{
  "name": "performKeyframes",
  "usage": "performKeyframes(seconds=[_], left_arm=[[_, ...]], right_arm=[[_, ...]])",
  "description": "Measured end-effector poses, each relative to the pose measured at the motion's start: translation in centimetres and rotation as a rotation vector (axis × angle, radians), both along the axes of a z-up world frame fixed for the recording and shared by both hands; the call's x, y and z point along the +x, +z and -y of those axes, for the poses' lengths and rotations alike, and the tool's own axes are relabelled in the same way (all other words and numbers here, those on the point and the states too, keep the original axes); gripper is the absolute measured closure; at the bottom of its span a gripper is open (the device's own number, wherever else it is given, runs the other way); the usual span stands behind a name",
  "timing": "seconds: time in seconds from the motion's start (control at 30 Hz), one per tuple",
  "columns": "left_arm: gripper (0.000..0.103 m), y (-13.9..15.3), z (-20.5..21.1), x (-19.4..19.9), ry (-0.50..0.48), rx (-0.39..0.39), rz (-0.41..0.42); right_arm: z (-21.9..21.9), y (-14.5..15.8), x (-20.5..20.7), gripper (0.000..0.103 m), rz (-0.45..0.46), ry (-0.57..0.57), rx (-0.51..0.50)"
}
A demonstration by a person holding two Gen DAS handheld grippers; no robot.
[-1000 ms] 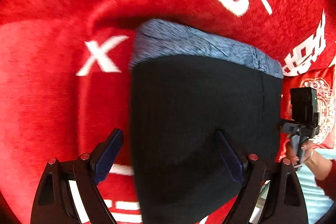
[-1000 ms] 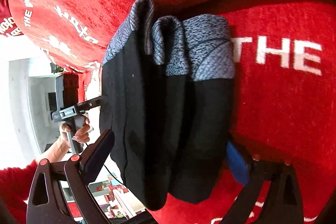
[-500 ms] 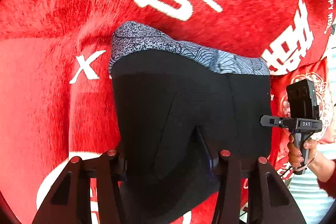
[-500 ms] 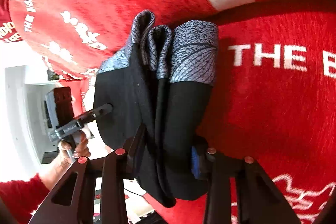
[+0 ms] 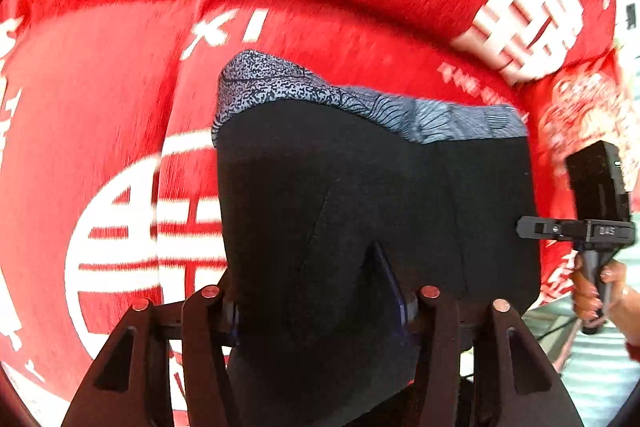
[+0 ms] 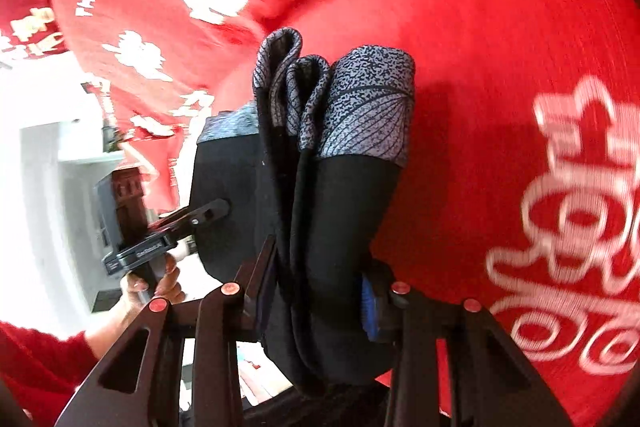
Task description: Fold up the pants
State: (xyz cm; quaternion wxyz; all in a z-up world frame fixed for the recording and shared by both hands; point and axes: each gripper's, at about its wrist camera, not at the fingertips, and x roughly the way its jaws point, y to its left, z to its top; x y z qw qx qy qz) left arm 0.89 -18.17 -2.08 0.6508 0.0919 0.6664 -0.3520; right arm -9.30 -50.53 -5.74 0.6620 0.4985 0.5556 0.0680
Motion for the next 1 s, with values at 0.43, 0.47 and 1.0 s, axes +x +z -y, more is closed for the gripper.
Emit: performKeyframes(seconds=[0.43,0.47,1.0], left_arm=[[0.000,1.1,-2.3,-3.0,0.081,0.191,0.251],[0.000,1.6,-2.4,-3.5,0.071,0.201,0.258],[0.000,10.2,-4.4,-8.6,0.038,0.262,0.315]], right_arm=[[-3.9,3.2,-0.5,0.021,-0.249,-0.035,-0.574],[-4.3,3.8,-0.8,0.021,-0.273,-0.041,-0.597],[-11.2,13.0,-2.5,0.000,-0.245,-0.109,-0.634]])
